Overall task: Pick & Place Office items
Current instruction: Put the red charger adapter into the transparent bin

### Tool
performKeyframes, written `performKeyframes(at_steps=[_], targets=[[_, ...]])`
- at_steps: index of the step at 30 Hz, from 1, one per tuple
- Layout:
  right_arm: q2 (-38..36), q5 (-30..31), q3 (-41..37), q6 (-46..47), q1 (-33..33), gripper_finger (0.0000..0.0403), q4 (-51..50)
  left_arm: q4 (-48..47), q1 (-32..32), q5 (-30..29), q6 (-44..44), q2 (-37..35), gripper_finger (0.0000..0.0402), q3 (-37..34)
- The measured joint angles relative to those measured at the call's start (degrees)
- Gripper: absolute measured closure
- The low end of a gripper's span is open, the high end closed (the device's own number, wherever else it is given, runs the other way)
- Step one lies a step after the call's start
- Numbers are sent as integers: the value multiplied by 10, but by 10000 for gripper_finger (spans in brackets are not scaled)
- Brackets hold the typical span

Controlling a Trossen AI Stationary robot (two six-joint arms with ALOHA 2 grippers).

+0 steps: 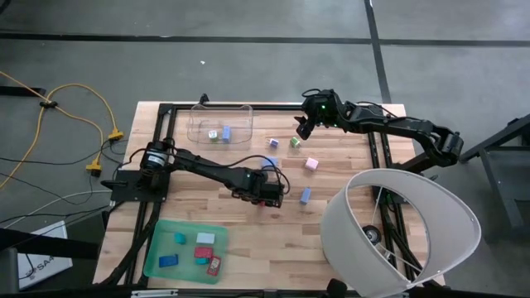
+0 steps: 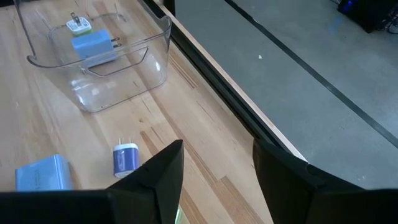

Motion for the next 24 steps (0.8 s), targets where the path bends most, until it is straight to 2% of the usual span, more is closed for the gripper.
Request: performKeyframes(at_steps=[13, 24], targets=[[0, 0, 0, 0, 0, 223, 0, 0, 0, 0, -13, 0, 256, 0], [0, 0, 0, 0, 0, 223, 0, -4, 0, -1, -15, 1, 269, 0]])
